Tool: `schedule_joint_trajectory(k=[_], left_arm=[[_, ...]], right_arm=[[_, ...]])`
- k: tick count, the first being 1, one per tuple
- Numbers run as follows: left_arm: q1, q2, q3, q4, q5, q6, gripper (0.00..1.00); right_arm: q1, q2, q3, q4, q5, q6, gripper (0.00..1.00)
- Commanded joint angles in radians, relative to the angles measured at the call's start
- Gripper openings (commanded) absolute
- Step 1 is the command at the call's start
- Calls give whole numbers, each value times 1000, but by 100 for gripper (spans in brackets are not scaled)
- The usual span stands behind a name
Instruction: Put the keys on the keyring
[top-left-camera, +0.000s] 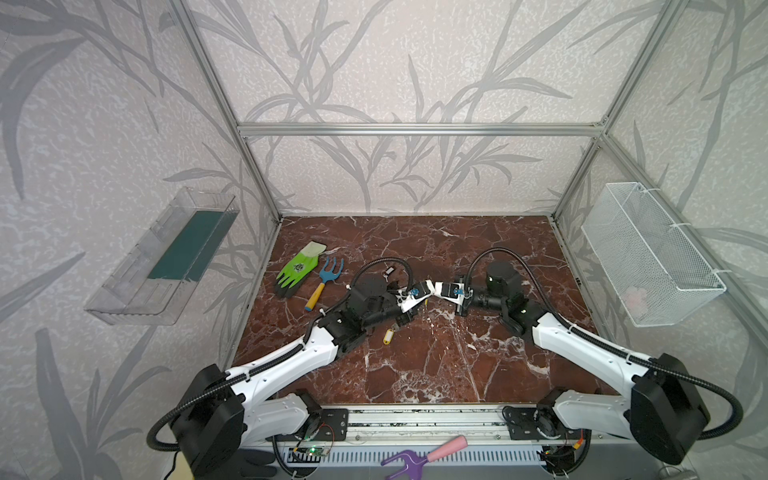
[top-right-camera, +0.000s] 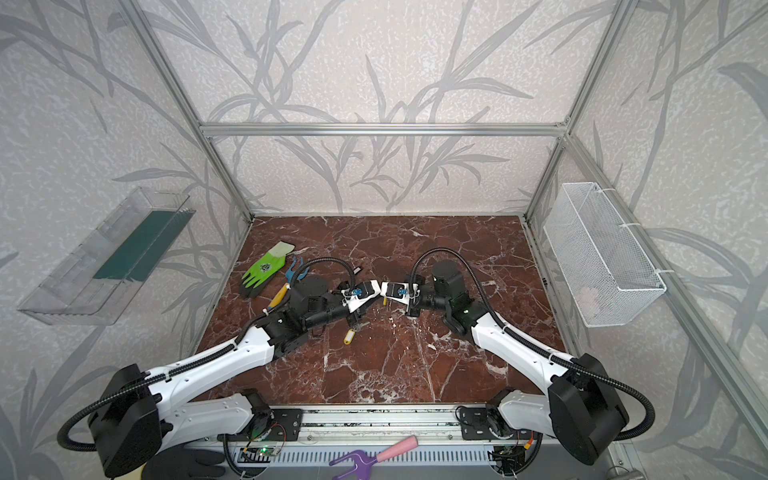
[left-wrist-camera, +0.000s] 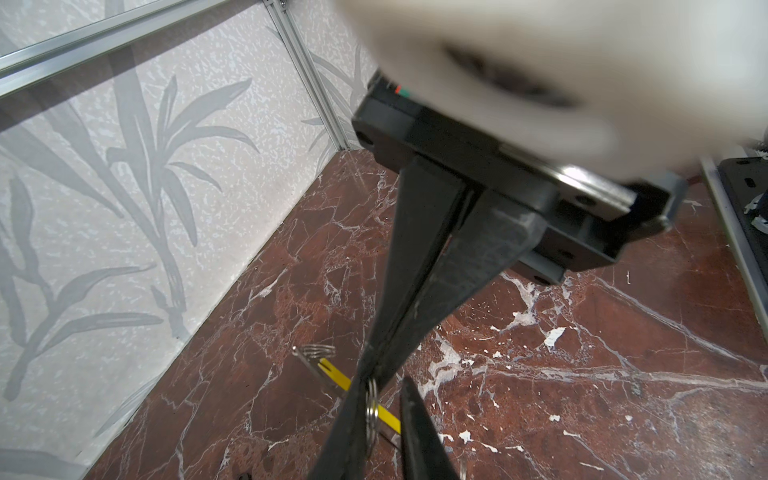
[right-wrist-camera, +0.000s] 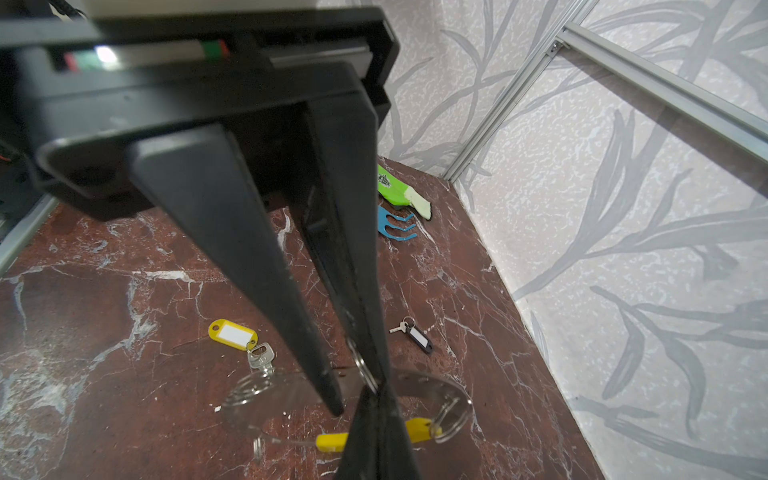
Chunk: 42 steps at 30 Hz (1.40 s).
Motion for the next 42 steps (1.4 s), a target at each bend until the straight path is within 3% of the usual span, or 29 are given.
schedule_joint_trajectory(k=[1,10,26,33,38,42], left_arm=[[6,-18,46,-41,10,7,19],[11,-13,64,-87,21,22,18],[20,13,92,-125,25,21,0],[46,20,99,-122,108,-20,0],[91,19,90,-61,198,-95,0],[113,20,70,4,247,-145,0]], right_arm=[[6,9,11,23,13,-1,0],[5,10,11,25,16,-5,0],[6,-5,12,13,2,-8,0],[5,-5,1,18,0,1,0],[-11,-15,-18,33,7,27,25],[-42,-34,-41,47,5,75,30]])
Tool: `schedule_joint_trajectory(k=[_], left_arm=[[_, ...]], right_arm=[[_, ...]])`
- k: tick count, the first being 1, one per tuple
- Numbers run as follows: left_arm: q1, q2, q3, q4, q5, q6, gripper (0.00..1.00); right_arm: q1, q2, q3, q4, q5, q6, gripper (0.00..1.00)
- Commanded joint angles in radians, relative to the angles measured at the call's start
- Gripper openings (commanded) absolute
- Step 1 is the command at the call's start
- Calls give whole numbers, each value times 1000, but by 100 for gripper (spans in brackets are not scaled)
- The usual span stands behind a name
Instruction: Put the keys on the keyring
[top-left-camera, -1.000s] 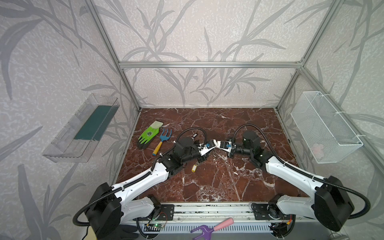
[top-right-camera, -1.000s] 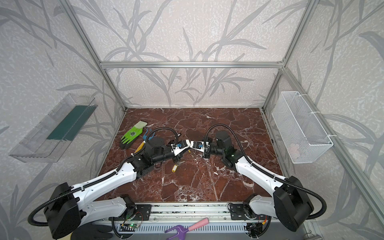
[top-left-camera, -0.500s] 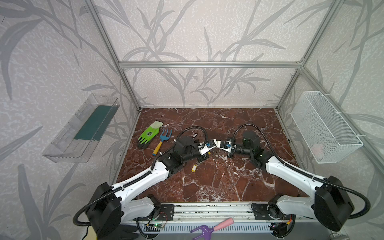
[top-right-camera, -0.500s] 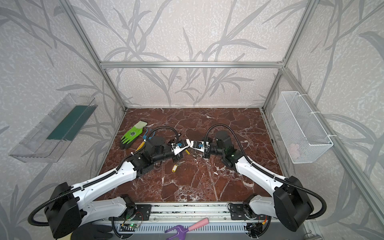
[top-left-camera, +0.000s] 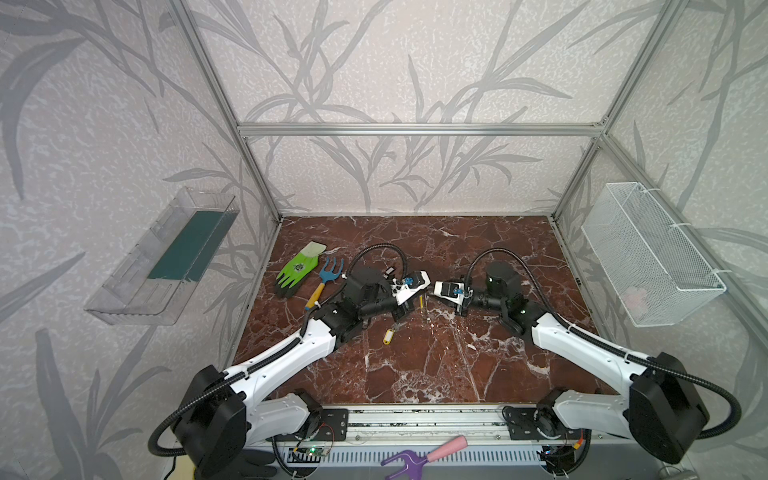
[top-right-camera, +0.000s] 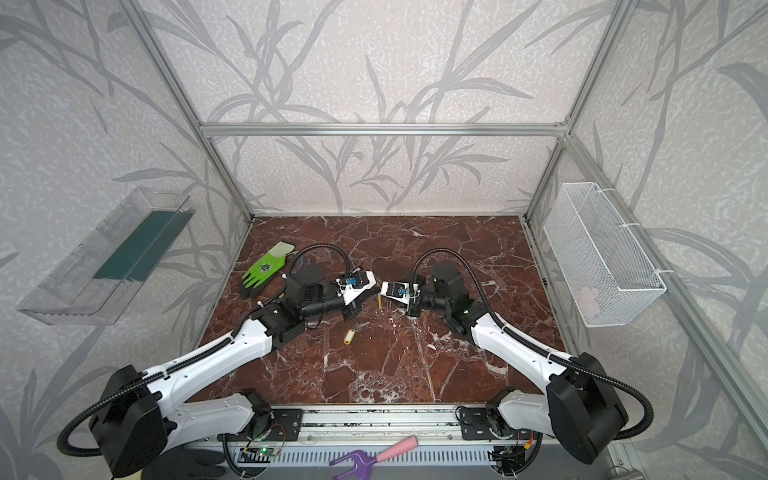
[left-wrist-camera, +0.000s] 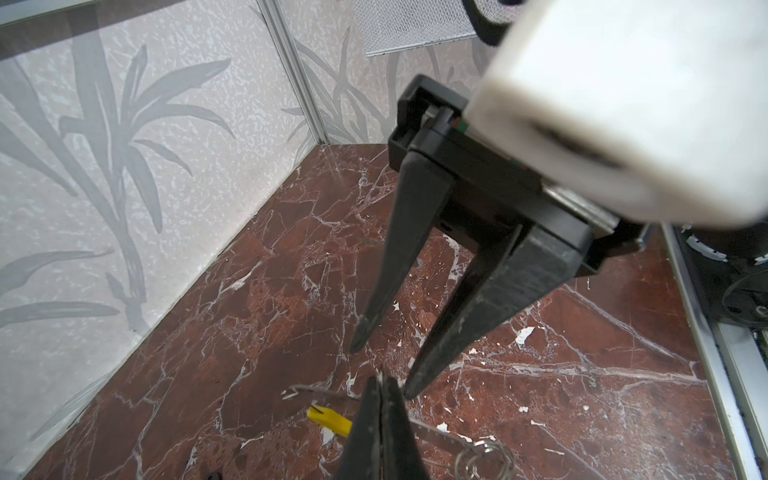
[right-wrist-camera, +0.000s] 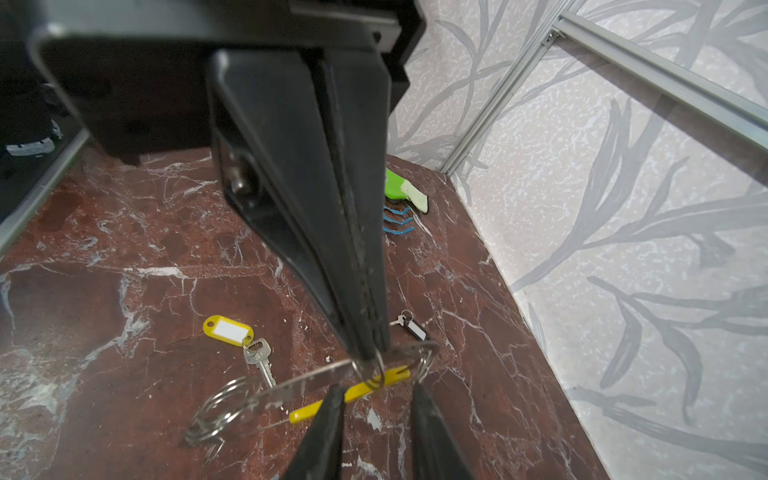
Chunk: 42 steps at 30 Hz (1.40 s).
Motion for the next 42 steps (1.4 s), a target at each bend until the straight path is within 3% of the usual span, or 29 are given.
schedule_joint_trajectory(k=[1,11,25,42], left_arm=[[17,8,0,96,85,-67,0],[32,34,-30,232,145,-142,0],[33,45,-47,316,171,-152,0],[33,74,-32,333,181,-144,0]], right_arm=[[-17,-33,-21,27,-14,57,30],[-18,-16,-25,88,-140,207,29],[-77,-20,-78,275,-208,398,21],[-85,-1,-54,267,-288,426,14]])
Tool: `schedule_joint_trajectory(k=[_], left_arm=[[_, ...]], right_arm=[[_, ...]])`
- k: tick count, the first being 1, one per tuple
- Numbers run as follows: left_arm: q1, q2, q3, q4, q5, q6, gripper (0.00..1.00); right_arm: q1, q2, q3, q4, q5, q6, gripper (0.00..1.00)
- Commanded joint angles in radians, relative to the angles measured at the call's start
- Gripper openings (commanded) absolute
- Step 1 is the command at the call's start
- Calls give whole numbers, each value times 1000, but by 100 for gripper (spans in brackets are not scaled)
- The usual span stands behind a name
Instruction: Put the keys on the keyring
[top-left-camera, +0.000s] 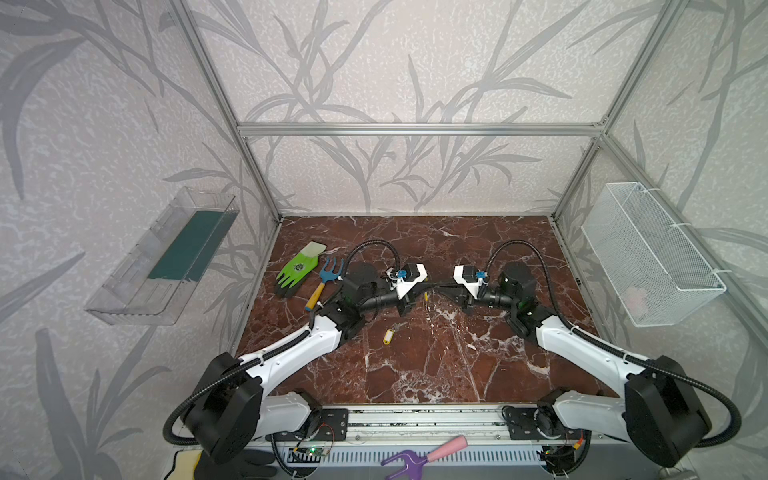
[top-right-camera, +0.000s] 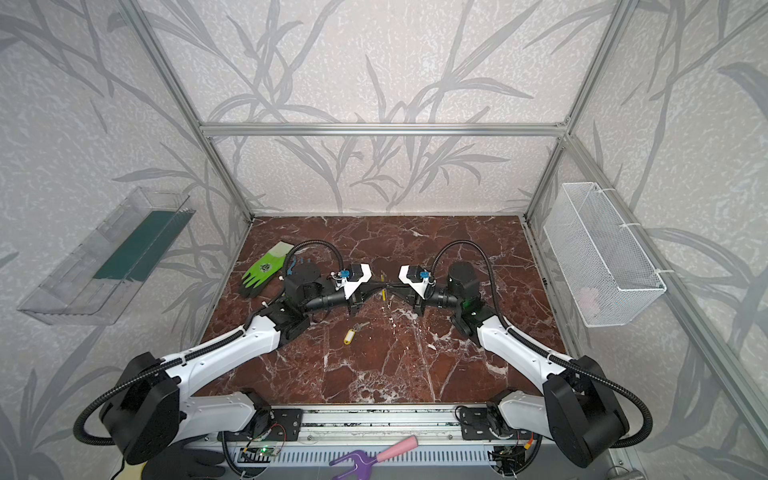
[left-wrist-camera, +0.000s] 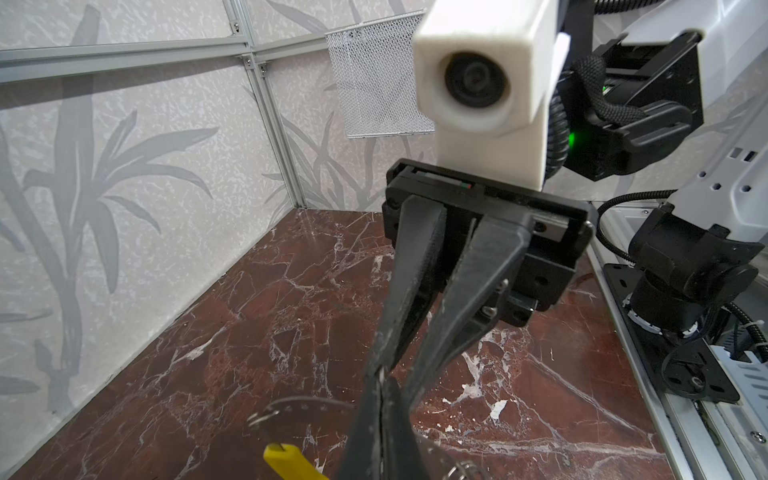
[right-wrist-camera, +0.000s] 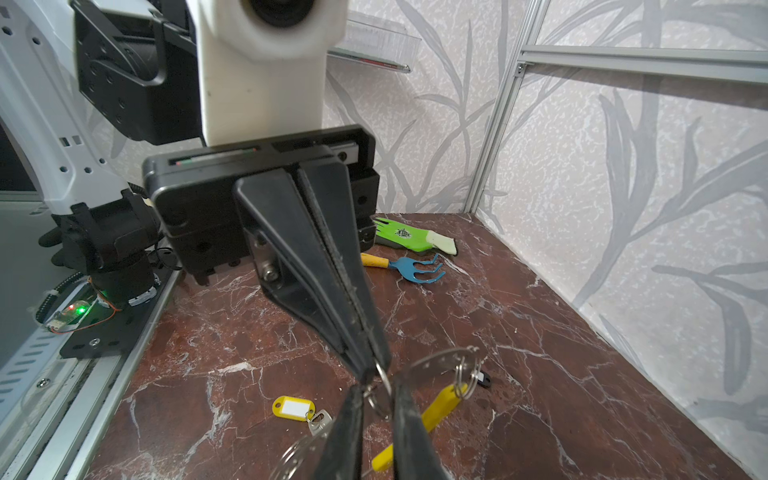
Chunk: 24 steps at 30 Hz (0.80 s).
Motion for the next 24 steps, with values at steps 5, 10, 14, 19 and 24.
schedule_joint_trajectory(k=[5,10,14,19,24], left_arm=[[3,-4,10,36,14,1,0],[3,-2,15,6,6,17,0],[2,-6,26,-40,-19,36,0],[3,-31,60,-152,-103,101,28],[3,-97,76,-290,-148,194,30]], right_arm=[[-5,15,23,11,-40,21,7],[-5,11,56,-40,-43,11,0],[-5,-3,83,-125,-29,1,0],[7,-30,155,-383,55,-100,0],[27,-47,219,-553,137,-145,0]])
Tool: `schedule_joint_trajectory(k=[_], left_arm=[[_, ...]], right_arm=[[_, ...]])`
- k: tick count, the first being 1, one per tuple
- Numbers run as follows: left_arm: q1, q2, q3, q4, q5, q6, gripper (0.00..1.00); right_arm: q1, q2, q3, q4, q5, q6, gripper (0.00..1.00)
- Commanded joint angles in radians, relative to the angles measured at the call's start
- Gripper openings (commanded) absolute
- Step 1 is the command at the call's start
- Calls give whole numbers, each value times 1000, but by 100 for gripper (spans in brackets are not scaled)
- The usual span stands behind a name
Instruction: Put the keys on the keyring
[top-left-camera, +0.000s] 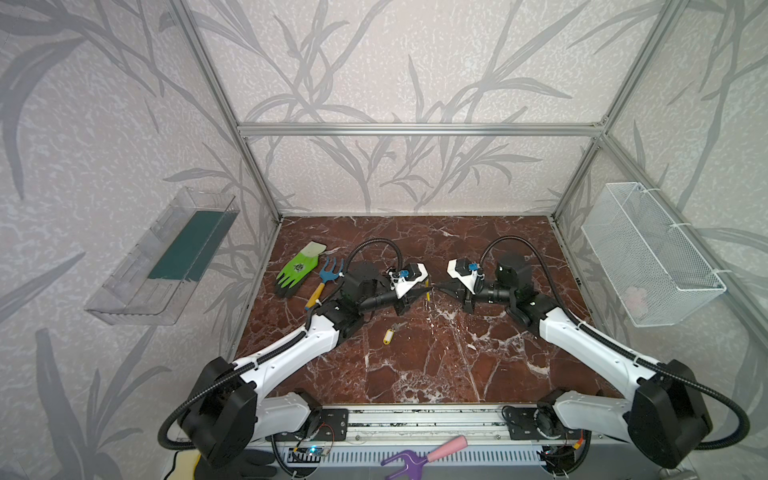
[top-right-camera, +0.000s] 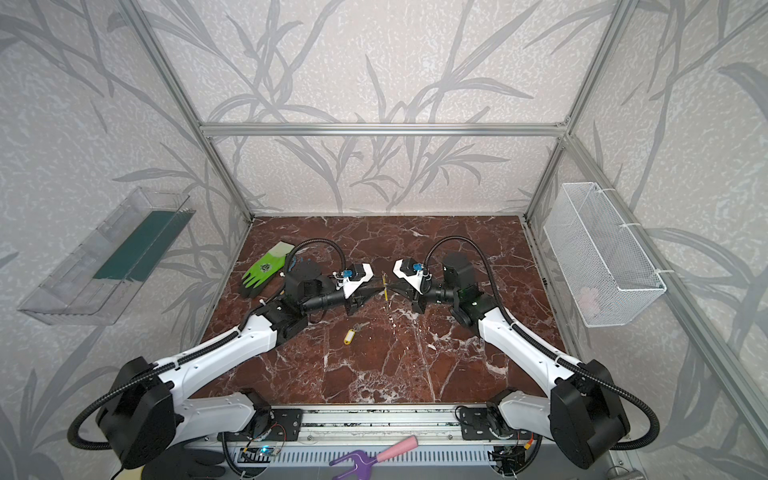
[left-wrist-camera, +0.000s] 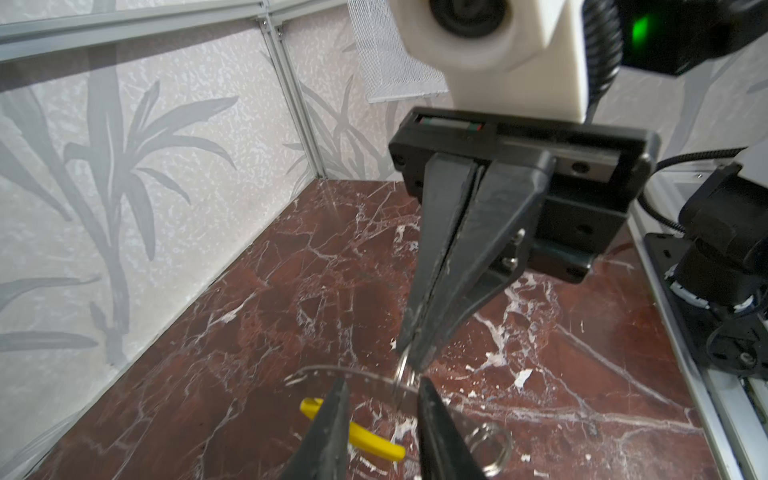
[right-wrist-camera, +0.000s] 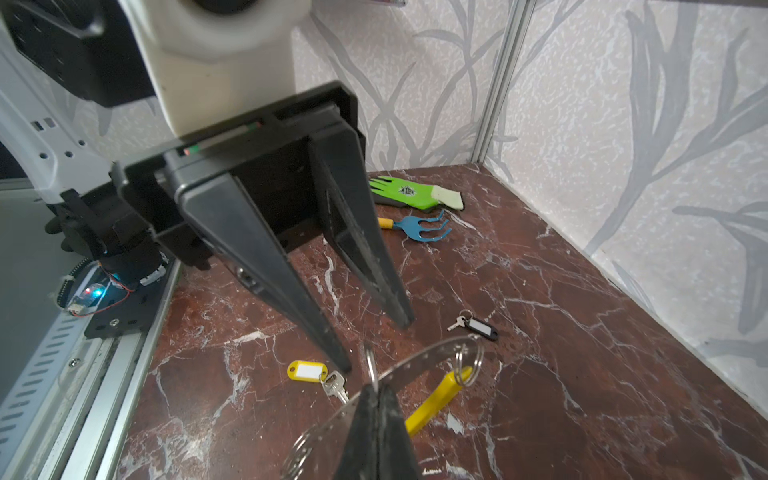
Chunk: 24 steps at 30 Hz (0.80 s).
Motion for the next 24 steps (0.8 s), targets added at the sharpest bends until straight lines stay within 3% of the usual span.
schedule_joint_trajectory(k=[1,9,24], left_arm=[[2,-61,42,-143,-48,99,31],[-23,-73,69,-243,-76,158,31],[-39,-43,63,-184,-59,139,33]], right_arm=[[22,-33,70,-175,71,-62,0],[84,9,195,-375,188,-121,0],[110,15,212,-408,196,-137,0]])
